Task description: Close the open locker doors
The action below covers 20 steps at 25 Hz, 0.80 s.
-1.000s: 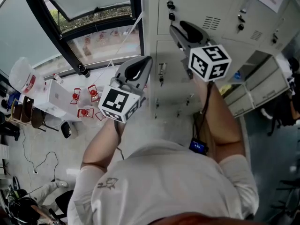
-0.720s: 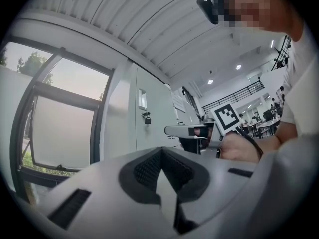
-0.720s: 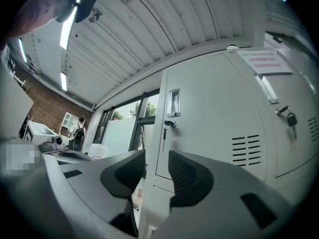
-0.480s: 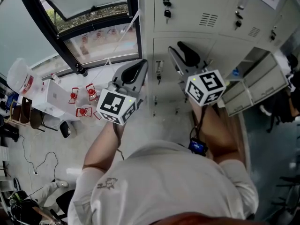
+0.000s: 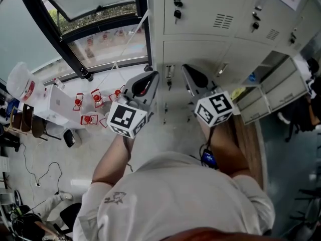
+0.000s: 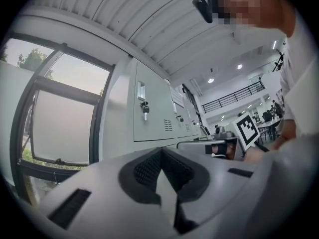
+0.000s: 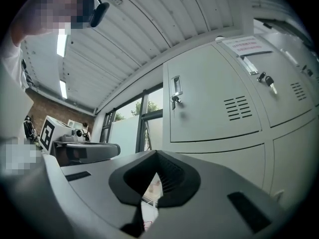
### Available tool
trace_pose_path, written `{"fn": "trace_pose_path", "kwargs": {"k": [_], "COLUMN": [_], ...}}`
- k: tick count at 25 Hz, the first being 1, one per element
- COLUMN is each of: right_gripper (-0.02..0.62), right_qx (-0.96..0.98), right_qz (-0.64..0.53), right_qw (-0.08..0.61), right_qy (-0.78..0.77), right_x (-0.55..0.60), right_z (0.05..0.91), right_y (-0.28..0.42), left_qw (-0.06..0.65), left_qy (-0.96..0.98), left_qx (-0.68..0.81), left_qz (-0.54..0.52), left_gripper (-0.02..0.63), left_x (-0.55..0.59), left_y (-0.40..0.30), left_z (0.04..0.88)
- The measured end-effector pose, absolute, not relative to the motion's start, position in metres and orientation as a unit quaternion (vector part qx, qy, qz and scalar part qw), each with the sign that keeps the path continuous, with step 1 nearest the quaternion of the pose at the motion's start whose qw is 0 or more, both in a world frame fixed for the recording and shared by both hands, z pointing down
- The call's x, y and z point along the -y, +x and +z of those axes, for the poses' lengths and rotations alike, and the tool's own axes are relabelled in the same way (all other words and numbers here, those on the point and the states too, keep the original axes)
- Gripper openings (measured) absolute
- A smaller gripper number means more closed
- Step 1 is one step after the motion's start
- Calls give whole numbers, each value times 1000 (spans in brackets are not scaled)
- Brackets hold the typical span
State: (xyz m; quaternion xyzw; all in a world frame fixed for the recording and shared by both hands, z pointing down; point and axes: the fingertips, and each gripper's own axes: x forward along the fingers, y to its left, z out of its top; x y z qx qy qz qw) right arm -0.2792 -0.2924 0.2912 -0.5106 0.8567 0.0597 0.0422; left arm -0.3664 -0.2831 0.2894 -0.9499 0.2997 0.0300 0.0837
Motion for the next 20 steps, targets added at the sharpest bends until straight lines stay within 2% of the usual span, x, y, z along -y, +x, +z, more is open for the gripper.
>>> {"fn": "trace_pose_path", "kwargs": {"k": [9, 20], "right_gripper": [-2, -2], "right_qx": [-853, -812], "right_qz": [43, 34], "right_qw": [51, 49], "right_qy": [-518, -580], "right_x": [284, 236], "right_z": [302, 311], "right_y": [-259, -139], "left_qw": [69, 57], "left_qy": [-959, -980], "left_qx": [-275, -188], "left_qz": [27, 24], "left_gripper": [-5, -5], "left_x": [282, 245], "left_y": [-340, -212], "left_z": [302, 311]}}
